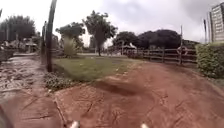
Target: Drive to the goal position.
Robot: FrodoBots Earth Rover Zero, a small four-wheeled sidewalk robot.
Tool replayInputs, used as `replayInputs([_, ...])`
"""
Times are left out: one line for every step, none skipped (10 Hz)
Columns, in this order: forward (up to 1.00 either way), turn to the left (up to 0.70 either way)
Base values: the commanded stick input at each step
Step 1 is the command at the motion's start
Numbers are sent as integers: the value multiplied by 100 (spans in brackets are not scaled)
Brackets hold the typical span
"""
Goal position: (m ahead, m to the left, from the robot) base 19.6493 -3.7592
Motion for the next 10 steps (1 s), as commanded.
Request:
replayInputs([70,-35])
replayInputs([70,-35])
replayInputs([70,-35])
replayInputs([70,-35])
replayInputs([70,-35])
replayInputs([70,-35])
replayInputs([70,-35])
replayInputs([70,-35])
replayInputs([70,-35])
replayInputs([70,-35])
